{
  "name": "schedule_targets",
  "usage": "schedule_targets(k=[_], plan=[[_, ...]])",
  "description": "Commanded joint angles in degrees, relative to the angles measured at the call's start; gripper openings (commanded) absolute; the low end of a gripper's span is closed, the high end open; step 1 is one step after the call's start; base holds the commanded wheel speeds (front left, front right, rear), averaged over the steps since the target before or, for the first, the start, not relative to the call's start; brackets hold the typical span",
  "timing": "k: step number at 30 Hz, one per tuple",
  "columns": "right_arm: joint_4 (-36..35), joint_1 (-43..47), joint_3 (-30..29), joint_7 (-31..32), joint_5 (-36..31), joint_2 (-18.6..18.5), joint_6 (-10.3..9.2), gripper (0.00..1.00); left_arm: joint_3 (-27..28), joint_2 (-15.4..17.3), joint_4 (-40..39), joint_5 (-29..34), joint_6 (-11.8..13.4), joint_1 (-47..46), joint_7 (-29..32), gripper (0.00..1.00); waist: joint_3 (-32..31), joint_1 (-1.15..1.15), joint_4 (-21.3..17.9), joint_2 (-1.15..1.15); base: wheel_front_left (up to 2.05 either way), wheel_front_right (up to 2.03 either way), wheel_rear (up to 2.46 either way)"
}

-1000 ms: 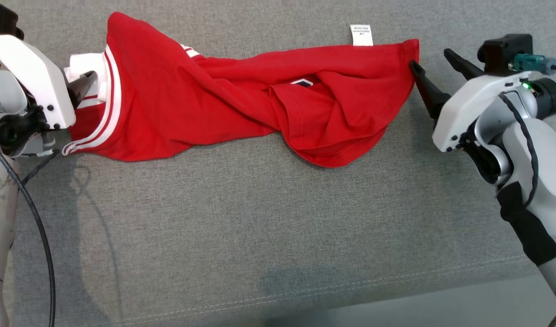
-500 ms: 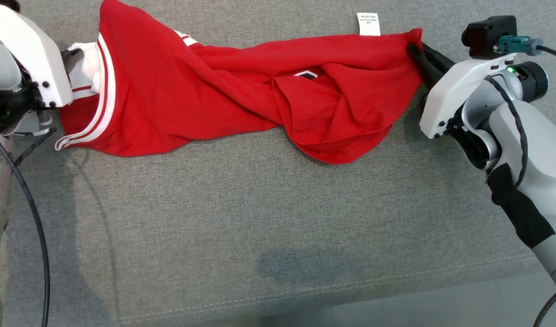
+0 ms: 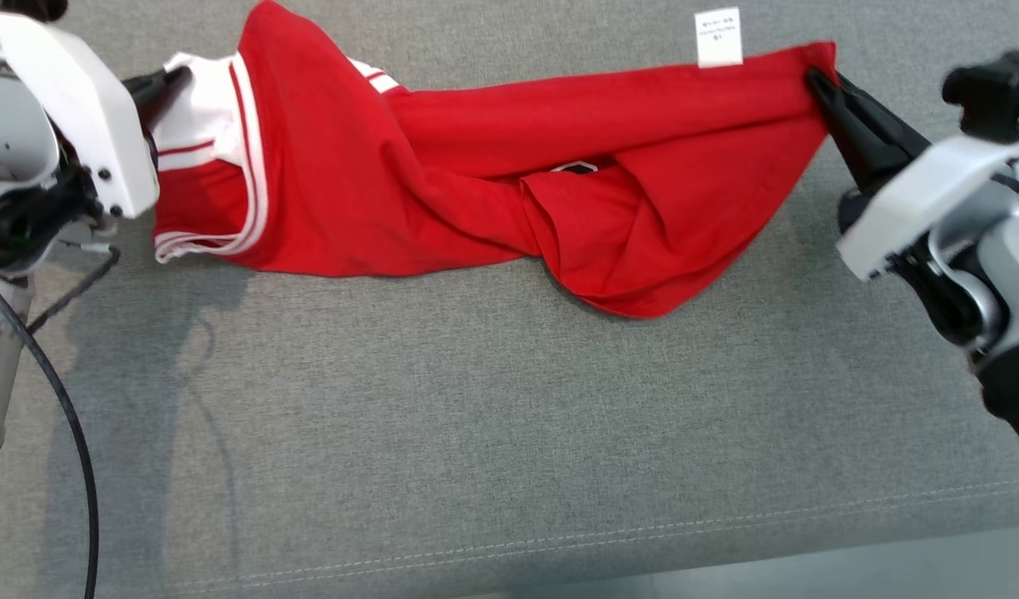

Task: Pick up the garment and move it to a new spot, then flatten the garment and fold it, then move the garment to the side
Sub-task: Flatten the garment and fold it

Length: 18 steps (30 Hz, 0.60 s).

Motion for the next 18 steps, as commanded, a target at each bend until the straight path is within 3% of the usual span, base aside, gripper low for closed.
schedule_targets(k=[1, 7, 11, 15, 18], plan=[[-3.8, 3.8, -0.8, -0.3, 0.8, -2.9, 0.23, 0.0, 1.2, 4.4, -4.2, -0.7, -0.2, 0.7, 0.1, 0.0, -1.1, 0.0, 0.7, 0.0, 0.0, 0.0, 0.0], [-20.1, 15.5, -7.1, 7.1, 3.7, -11.5, 0.23, 0.0, 1.7, 11.0, -19.5, -4.6, 0.0, 8.7, 3.2, 0.0, -1.6, 0.0, 1.9, 0.0, 0.0, 0.0, 0.0], [-26.4, 18.4, -11.1, 17.5, 6.2, -13.0, 0.23, 0.0, 2.8, 12.4, -24.8, -6.9, 1.6, 10.0, 6.0, 0.0, -1.0, 0.0, 2.5, 0.0, 0.0, 0.0, 0.0], [-19.5, 4.3, -10.7, 25.5, 4.3, -8.9, 0.23, 0.0, 2.0, 9.4, -16.8, -4.3, 3.6, 2.2, 5.7, 0.0, -2.2, 0.0, 1.6, 0.0, 0.0, 0.0, 0.0], [-9.6, -11.1, -11.9, 19.6, -1.1, -3.6, 0.23, 0.0, 1.1, 5.3, -7.9, 1.7, 4.6, -8.0, -1.6, 0.0, -4.3, 0.0, 1.1, 0.0, 0.0, 0.0, 0.0]])
